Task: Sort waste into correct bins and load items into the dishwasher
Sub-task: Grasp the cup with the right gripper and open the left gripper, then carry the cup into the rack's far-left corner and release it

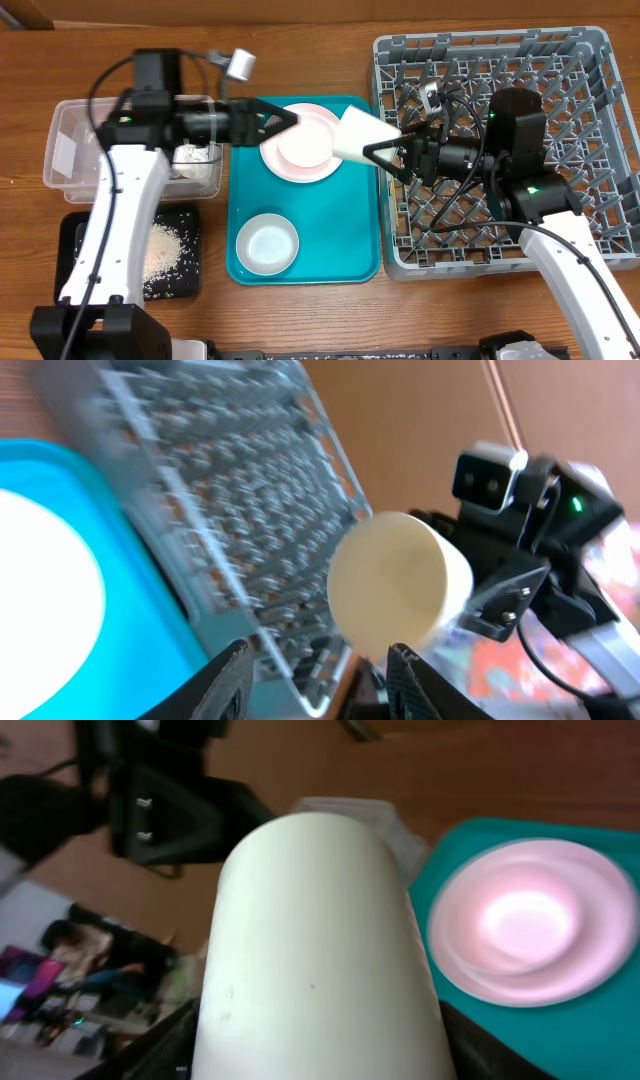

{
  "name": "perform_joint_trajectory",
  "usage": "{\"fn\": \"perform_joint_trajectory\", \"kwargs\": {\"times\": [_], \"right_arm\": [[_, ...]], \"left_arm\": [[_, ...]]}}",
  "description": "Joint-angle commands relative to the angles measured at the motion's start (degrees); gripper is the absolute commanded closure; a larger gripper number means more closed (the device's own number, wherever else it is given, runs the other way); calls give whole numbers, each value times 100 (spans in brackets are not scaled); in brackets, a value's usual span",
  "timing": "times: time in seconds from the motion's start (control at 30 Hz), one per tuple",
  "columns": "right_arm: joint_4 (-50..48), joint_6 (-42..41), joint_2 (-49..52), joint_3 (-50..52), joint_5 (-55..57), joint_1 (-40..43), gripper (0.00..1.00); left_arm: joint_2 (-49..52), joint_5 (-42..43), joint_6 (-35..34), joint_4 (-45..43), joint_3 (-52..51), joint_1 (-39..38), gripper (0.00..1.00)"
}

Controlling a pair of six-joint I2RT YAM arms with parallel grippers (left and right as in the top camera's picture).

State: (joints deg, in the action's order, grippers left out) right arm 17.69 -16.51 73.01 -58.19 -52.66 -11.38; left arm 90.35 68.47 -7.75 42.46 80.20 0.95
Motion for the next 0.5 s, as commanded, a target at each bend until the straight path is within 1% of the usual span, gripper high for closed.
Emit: {"fn": "perform_joint_trajectory", "kwargs": {"times": [0.0,0.1,0.27,0.37,0.4,0.43,0.47], "right_arm": [[247,-131,-24,-125,2124,-20,45],[610,-129,-24,-345,2966,-20,45],[1499,-125,-22,-1169,4371,-20,46],[1744,-127,22,-1464,4918,-20,46],[1762,-125,55,-1508,5027,-20,47],[1751,-125,87,-1517,5082,-20,47],[1725,-122,129,-1517,5130,-20,48]], "left_arm": [[-2,-334,-160,223,59,216,53],[-2,-732,-101,505,59,232,54],[-2,-1386,-101,791,57,122,53],[-2,-1683,-105,883,57,11,53],[-2,-1779,-109,918,57,-13,52],[-2,-1912,-111,964,57,-61,47],[-2,-2020,-111,999,57,-90,45]]}}
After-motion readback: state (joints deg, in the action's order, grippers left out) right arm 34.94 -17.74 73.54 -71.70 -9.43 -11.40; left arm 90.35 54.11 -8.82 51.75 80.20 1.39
